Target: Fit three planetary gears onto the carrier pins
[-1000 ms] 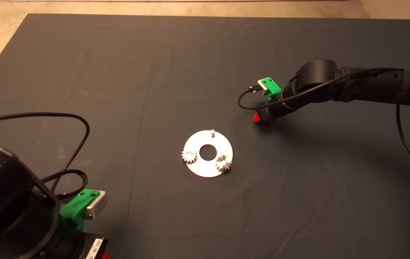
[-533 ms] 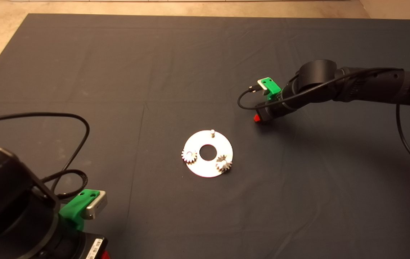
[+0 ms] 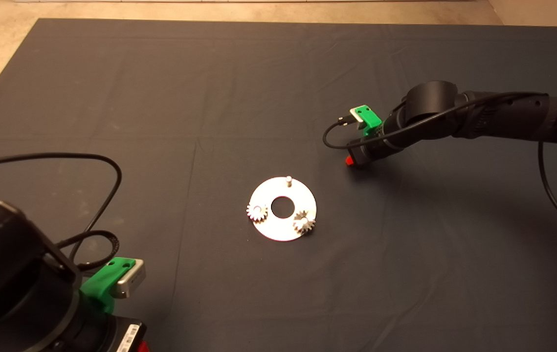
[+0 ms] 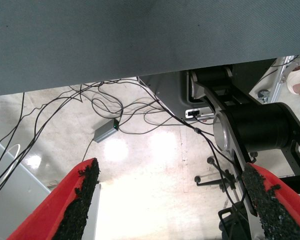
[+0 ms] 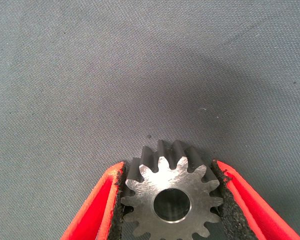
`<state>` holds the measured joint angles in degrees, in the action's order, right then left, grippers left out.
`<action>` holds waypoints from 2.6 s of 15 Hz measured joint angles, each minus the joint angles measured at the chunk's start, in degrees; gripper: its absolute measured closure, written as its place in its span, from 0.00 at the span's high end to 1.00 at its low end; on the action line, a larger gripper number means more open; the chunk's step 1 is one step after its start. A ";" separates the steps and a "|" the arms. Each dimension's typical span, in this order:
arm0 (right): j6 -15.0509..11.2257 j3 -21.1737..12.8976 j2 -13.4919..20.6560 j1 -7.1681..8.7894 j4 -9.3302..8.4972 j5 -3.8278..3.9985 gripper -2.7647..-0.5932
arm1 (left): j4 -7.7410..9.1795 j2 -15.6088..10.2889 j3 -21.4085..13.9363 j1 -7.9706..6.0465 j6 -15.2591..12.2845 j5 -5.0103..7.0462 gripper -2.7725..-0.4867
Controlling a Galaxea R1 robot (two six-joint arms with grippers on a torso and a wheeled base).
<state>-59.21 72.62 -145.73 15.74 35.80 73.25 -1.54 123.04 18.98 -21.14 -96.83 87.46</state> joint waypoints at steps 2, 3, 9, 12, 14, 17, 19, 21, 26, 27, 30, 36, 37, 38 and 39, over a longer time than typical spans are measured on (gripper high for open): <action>0.00 0.00 -0.02 0.02 0.00 0.00 0.25 | 0.00 0.00 0.00 0.00 0.00 0.00 0.68; 0.00 0.00 -0.02 0.02 -0.02 0.01 0.25 | 0.00 0.00 0.00 0.00 0.00 0.00 0.68; 0.00 -0.02 -0.02 1.90 -0.72 0.84 0.23 | 0.00 0.00 0.00 0.00 0.04 0.00 0.68; 0.00 -0.10 -1.35 2.30 -1.96 1.96 0.23 | 0.00 0.00 0.00 0.00 0.11 0.00 0.68; 0.00 -0.24 -3.09 3.30 -3.08 4.29 0.23 | 0.00 -0.02 0.00 0.00 0.13 0.00 0.68; 0.00 -0.71 -5.13 5.38 -6.38 6.27 0.23 | 0.00 0.00 0.00 0.00 0.22 0.00 0.68; 0.00 -0.92 -5.44 5.71 -8.69 6.80 0.23 | 0.00 0.00 0.00 0.00 0.24 0.00 0.68; 0.00 -1.43 -6.04 5.71 -9.31 8.54 0.23 | 0.00 0.00 0.00 0.00 0.26 0.00 0.68; 0.06 -1.95 -10.84 5.89 -9.57 10.09 0.23 | 0.01 0.00 0.00 0.00 0.26 0.00 0.68; 0.11 -1.90 -11.17 5.92 -9.57 10.37 0.23 | 0.00 0.02 0.00 0.00 0.28 0.00 0.68; 0.23 -1.62 -12.24 6.22 -9.57 10.62 0.23 | 0.00 0.00 0.00 0.00 0.26 0.01 0.68; 0.43 -1.62 -14.80 6.95 -9.59 9.43 0.23 | 0.00 0.00 0.00 0.00 0.26 0.00 0.68; 0.43 -1.60 -14.80 6.97 -9.57 8.78 0.23 | 0.02 0.00 0.00 0.00 0.28 0.00 0.68; 0.43 -1.60 -14.86 6.97 -9.57 8.58 0.23 | 0.00 0.00 0.00 0.00 0.26 0.00 0.68; 0.43 -1.51 -15.09 6.95 -9.57 8.56 0.23 | 0.00 0.00 0.00 0.00 0.28 -0.02 0.68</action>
<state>-58.78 71.11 -160.81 22.69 26.23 81.81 -1.54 123.04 18.98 -21.14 -96.55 87.43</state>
